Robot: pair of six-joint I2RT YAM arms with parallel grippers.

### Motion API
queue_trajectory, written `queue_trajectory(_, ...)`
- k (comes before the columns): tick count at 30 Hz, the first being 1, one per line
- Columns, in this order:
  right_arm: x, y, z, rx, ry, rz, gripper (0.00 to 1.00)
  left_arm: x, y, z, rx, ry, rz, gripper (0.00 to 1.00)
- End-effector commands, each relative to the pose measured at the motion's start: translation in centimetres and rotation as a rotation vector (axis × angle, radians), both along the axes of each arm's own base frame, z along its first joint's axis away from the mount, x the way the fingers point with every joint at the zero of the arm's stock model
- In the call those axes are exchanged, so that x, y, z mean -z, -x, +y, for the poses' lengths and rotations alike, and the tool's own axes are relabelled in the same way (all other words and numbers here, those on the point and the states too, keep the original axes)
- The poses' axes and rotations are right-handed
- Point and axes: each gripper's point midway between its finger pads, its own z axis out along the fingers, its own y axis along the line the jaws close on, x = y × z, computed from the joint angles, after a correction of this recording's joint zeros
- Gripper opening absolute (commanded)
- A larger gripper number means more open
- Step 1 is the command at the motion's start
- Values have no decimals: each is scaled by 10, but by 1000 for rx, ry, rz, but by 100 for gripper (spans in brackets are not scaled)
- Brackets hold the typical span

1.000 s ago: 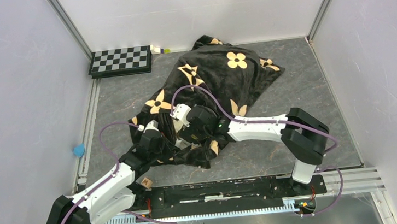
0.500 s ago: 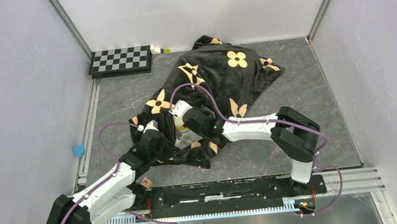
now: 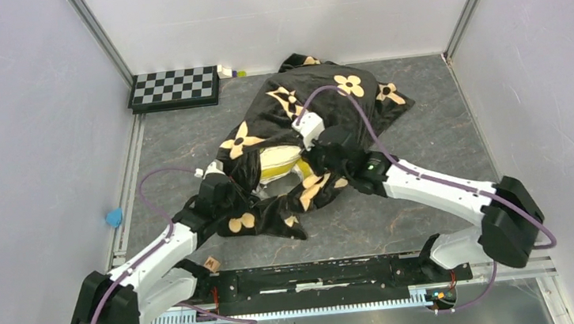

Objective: Remove the pillowcase from the pillow

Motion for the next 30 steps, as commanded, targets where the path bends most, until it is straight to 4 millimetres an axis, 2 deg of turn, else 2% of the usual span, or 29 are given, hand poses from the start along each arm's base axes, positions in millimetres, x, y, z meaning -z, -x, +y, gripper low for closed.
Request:
queue_trajectory(1, -56, -13, -35, 93, -172, -74, 0, 27, -8, 38, -147, -67, 110, 2)
queue_trajectory(4, -65, -13, -54, 133, -190, -95, 0, 34, -14, 48, -201, -16, 152, 2)
queue_trajectory(8, -48, -16, -72, 174, -146, -65, 0, 27, -22, 49, -191, -12, 115, 3)
queue_trajectory(10, -39, -15, -77, 186, -153, -42, 0, 23, -23, 55, -226, -31, 106, 4)
queue_trajectory(12, -39, -15, -81, 191, -188, -46, 0, 20, -22, 68, -288, -65, 94, 7)
queue_trajectory(14, -48, -13, -84, 188, -230, -75, 0, 20, -20, 79, -358, -81, 97, 11)
queue_trajectory(16, -65, -11, -90, 203, -287, -125, 0, 24, -15, 87, -434, -65, 112, 14)
queue_trajectory(18, -82, -10, -96, 215, -332, -170, 0, 36, -10, 92, -497, -24, 153, 14)
queue_trajectory(20, -100, -6, -102, 221, -385, -219, 0, 46, -9, 89, -500, 25, 184, 12)
queue_trajectory(24, -132, 5, -116, 238, -479, -309, 0, 55, -12, 83, -459, 7, 229, 6)
queue_trajectory(27, -147, 9, -119, 236, -521, -342, 0, 48, -21, 75, -374, -10, 208, 4)
queue_trajectory(30, -148, 10, -98, 152, -544, -301, 0, 28, -32, 57, -252, -39, 135, 8)
